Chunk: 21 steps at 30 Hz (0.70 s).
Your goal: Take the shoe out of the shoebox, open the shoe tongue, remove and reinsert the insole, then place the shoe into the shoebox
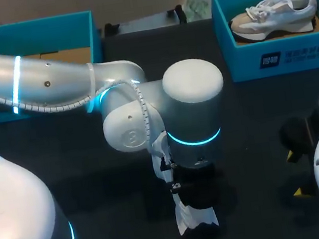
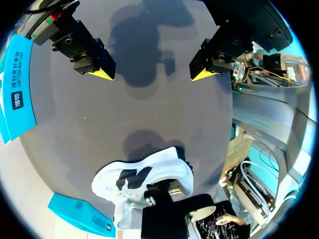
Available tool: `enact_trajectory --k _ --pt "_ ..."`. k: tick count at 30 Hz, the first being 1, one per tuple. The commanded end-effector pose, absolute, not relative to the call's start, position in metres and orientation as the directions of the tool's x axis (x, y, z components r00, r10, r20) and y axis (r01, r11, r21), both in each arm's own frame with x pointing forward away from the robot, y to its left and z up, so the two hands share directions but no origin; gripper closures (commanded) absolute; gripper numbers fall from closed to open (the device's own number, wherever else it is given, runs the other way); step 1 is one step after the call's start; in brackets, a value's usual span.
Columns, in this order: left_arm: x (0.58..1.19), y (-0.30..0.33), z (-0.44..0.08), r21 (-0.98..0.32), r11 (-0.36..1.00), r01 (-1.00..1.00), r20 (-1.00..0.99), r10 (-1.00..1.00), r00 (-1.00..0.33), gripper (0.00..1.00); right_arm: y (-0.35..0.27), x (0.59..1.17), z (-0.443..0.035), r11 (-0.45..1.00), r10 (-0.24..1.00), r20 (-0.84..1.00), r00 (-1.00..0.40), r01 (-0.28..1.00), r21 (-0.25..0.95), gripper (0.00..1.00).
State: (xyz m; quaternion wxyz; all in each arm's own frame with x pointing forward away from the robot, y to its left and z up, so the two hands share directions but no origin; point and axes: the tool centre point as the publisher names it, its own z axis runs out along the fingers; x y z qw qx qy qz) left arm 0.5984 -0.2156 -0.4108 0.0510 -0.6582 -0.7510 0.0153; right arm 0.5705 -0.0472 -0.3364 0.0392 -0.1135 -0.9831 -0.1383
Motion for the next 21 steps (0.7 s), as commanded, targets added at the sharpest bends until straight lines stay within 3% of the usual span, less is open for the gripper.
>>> enact_trajectory --k 1,10,21 --pt "0.617 -0.210 -0.444 -0.060 0.123 0.991 0.048 0.992 -0.121 1.00 -0.048 0.568 -0.335 0.936 0.213 0.106 -0.971 0.234 0.265 0.00" --pt "0.627 -0.202 -0.432 -0.042 0.115 0.993 0.023 0.993 -0.114 1.00 -0.048 0.568 -0.335 0.936 0.213 0.106 -0.971 0.234 0.265 0.00" --pt "0.612 -0.213 -0.382 -0.215 0.082 0.973 -0.083 0.991 -0.102 1.00 -0.048 0.568 -0.335 0.936 0.213 0.106 -0.971 0.234 0.265 0.00"
